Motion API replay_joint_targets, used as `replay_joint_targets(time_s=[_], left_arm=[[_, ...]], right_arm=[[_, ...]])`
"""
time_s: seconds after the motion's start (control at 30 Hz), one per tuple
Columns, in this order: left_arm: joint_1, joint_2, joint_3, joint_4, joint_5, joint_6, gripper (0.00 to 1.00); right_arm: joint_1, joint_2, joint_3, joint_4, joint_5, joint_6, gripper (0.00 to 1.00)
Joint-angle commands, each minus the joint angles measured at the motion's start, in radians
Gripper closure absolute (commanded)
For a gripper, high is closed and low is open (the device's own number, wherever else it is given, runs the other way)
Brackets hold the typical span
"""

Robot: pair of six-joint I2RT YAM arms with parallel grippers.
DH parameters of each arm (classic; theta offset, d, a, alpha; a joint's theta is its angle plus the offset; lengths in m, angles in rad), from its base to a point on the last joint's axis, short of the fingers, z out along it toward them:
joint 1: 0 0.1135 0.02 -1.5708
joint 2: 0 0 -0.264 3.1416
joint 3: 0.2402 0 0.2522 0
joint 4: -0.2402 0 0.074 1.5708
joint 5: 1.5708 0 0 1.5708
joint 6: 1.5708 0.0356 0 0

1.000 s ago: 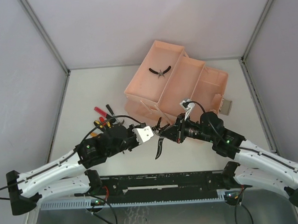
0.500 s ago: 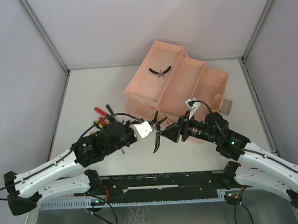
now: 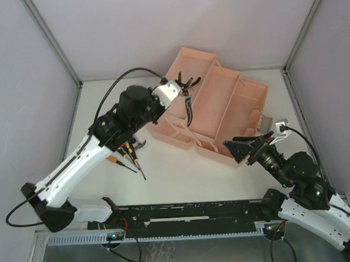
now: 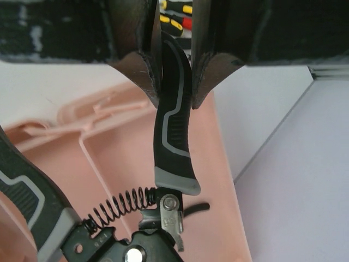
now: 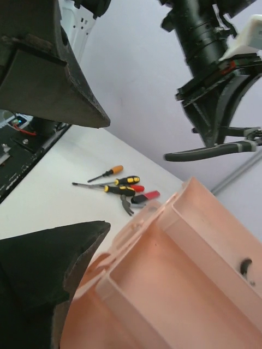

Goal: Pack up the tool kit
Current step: Place the pliers at the center of the board.

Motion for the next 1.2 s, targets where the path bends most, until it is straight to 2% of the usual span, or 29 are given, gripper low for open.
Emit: replay_joint_targets(time_s=[0.0, 0.27, 0.5, 0.73, 1.0, 1.17], left_arm=[[0.065, 0.168, 0.262, -0.057, 0.073, -0.032, 1.0], [0.126, 0.431, 0.521, -0.205, 0.004, -0.054, 0.99], [0.183, 0.496, 0.547, -0.241, 0.051, -0.059, 1.0], [0.185, 0.536, 0.571, -0.298, -0.029, -0.042, 1.0], [0.187, 0.585, 0.602, -0.378, 0.081, -0.012, 0.98], [0.187, 0.653, 0.689, -0.471, 0.101, -0.018, 0.96]], right_arm=[[-0.007, -0.066, 0.026, -0.101, 0.15, 0.005, 0.3], [-0.007, -0.116, 0.027, -0.137, 0.176, 0.001, 0.29], [-0.008, -0.117, 0.027, -0.142, 0.176, 0.0, 0.29], [-0.008, -0.111, 0.027, -0.142, 0.18, 0.003, 0.28], [-0.008, -0.097, 0.027, -0.131, 0.177, 0.007, 0.27], [-0.008, -0.088, 0.026, -0.125, 0.175, 0.008, 0.27]])
